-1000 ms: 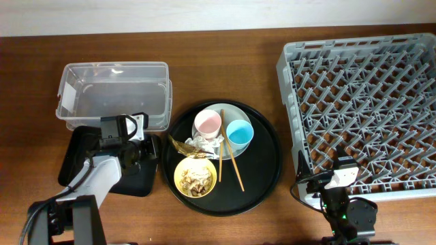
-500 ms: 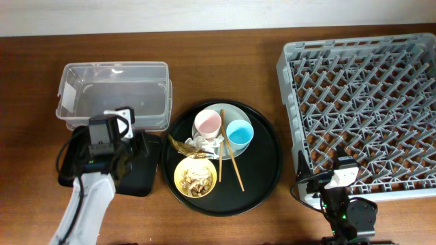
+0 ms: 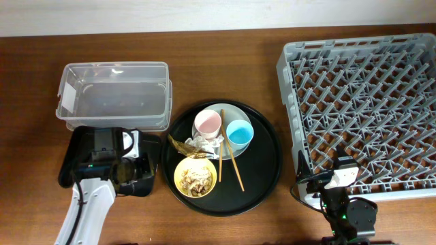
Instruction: Sort waste into correct bins and load items into the dishwasher rack
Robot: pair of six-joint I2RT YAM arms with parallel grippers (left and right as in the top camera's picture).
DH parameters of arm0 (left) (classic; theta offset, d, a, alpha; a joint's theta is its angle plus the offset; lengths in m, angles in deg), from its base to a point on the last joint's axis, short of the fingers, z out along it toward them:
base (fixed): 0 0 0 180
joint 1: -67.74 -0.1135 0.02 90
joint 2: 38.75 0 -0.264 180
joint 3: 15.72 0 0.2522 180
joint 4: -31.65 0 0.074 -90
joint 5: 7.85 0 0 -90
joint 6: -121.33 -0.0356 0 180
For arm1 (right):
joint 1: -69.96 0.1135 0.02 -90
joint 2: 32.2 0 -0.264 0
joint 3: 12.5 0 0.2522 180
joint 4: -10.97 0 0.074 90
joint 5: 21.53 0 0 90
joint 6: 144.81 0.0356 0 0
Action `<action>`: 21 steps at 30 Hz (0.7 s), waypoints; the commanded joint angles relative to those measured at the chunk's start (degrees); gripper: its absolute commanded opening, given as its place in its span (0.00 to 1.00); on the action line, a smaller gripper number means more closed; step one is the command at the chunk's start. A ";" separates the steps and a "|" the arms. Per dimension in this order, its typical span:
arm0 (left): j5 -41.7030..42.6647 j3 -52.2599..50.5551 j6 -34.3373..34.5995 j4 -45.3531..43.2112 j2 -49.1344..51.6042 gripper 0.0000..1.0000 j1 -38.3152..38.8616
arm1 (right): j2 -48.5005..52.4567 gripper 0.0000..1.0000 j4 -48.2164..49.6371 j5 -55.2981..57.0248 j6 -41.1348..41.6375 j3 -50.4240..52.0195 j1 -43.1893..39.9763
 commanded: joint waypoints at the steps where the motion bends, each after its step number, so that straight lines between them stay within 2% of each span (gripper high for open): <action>1: -1.97 -1.64 -1.95 -1.60 2.49 0.25 2.80 | -0.37 0.99 -0.07 0.11 0.13 0.42 0.17; 9: -7.72 -1.64 -2.89 -3.58 4.68 0.24 6.86 | -0.37 0.99 -0.07 0.11 0.13 0.42 0.17; 12: -7.96 -1.64 -2.86 -5.03 4.68 0.13 6.86 | -0.37 0.99 -0.07 0.11 0.13 0.42 0.17; 21: -8.13 -1.64 -2.73 -8.94 4.68 0.12 6.86 | -0.37 0.99 -0.07 0.11 0.13 0.42 0.17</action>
